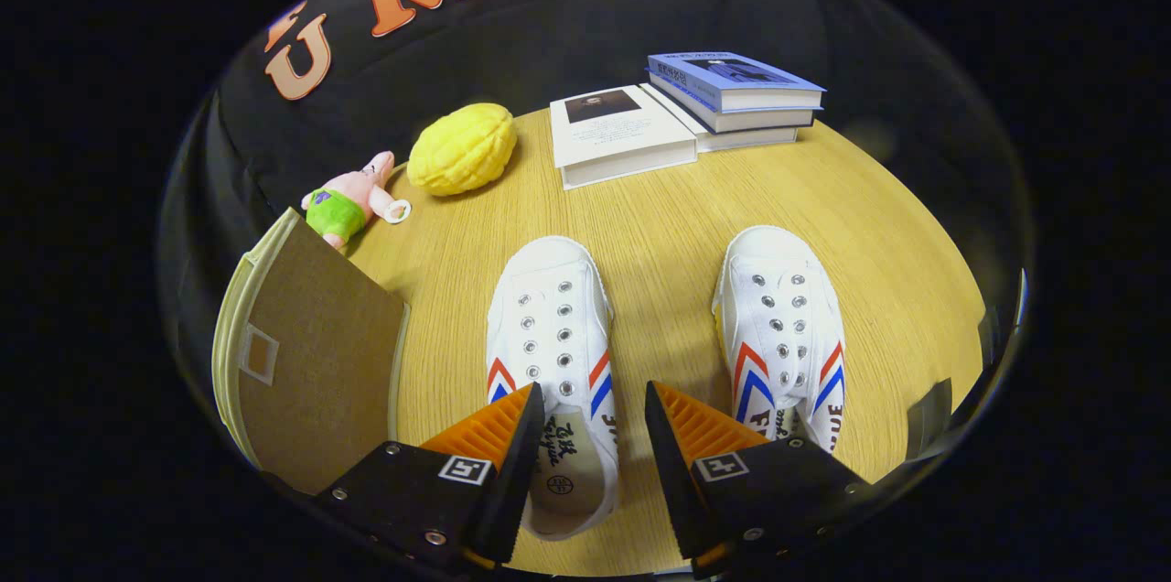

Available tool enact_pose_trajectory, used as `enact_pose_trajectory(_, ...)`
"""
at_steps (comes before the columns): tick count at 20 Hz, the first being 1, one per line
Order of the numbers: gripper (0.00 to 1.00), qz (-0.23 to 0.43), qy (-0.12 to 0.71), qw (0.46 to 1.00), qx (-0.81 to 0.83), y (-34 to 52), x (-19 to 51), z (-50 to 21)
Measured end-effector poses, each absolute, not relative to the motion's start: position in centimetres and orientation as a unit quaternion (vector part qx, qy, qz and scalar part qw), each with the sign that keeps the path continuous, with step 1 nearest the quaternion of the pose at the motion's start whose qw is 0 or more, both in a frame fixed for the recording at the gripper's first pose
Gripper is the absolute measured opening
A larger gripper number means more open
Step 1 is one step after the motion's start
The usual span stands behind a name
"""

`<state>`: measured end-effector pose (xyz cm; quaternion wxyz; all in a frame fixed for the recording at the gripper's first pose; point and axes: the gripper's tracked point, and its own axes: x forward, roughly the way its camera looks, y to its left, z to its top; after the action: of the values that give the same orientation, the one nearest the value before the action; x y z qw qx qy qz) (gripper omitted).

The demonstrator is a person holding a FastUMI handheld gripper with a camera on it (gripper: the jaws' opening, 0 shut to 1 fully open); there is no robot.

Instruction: Open the storage box then place both shoes into the box .Put the left shoe in first, then the right shoe, with the right side of both shoes facing outward in a uniform manner.

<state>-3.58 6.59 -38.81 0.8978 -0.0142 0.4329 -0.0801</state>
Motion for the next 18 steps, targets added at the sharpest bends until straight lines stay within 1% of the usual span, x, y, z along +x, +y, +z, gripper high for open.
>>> enact_pose_trajectory(1,0.62,-0.081,0.441,0.894,-0.016,6.5,-3.6,-39.5)
enact_pose_trajectory(2,0.60,-0.080,0.450,0.889,-0.015,6.6,-3.7,-40.1)
enact_pose_trajectory(5,0.49,-0.078,0.460,0.884,-0.005,6.8,-3.7,-40.8)
enact_pose_trajectory(6,0.47,-0.072,0.469,0.880,0.005,7.2,-3.9,-41.0)
enact_pose_trajectory(7,0.40,-0.069,0.472,0.879,0.019,7.4,-3.9,-41.1)
enact_pose_trajectory(9,0.24,-0.074,0.473,0.877,0.039,7.2,-3.9,-41.0)
enact_pose_trajectory(10,0.21,-0.073,0.469,0.879,0.044,7.2,-3.9,-40.6)
enact_pose_trajectory(11,0.08,-0.073,0.463,0.882,0.052,7.0,-3.8,-40.6)
enact_pose_trajectory(12,0.03,-0.077,0.458,0.883,0.065,7.1,-3.7,-40.5)
enact_pose_trajectory(13,0.00,-0.084,0.451,0.885,0.075,7.2,-3.8,-40.4)
enact_pose_trajectory(16,0.00,-0.096,0.433,0.895,0.055,7.2,-3.5,-39.0)
enact_pose_trajectory(18,0.00,-0.100,0.422,0.898,0.071,8.3,-3.1,-37.9)
